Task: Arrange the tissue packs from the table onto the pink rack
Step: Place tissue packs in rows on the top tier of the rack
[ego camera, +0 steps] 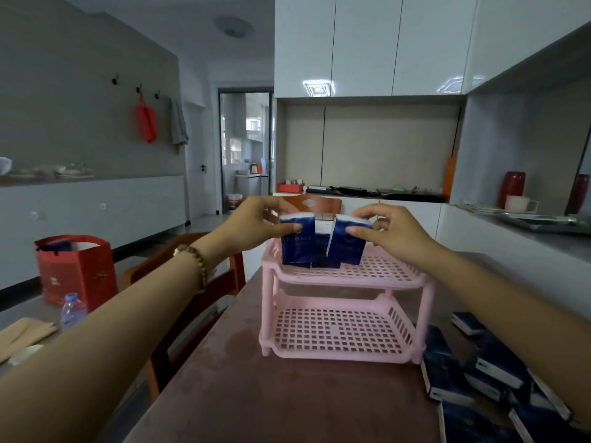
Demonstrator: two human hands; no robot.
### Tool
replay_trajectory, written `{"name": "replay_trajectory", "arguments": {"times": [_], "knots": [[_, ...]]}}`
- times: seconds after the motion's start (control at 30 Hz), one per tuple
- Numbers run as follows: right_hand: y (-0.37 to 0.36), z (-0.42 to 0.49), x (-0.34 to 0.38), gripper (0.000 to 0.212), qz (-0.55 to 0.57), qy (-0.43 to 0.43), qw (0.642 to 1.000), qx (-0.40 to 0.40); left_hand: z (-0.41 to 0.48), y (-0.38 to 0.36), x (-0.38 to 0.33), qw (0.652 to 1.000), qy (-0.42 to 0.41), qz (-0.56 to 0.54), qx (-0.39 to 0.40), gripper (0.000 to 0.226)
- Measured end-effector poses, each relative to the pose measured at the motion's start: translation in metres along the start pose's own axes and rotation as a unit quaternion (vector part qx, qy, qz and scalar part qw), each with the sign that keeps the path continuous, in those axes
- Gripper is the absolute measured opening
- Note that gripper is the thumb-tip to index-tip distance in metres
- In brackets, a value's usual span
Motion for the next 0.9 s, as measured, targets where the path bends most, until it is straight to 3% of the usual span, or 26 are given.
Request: {"name": "replay_trajectory", "arguments": {"times": [0.2,0.9], "knots": [[-0.022,0.012,-0.031,0.021,-0.018,-0.012,0.999,0.041,0.018,-0.015,0.033,0.999,-0.002,0.051,-0.005,0.019],[-0.044,0.019,-0.047,0.033,-0.049,0.024,0.998,0.025,0.019,-0.016,0.049,0.999,0.011,0.025,-0.033,0.023]]}}
Point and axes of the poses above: each hand's wrist, its own z-axis towards the middle knuckle, its own y-axis out of the back of the hand, x = y × z, the point moved 8 cm from there along z, towards the middle knuckle, and after that the axes turned 8 degrees about y, right-handed, at the moved point
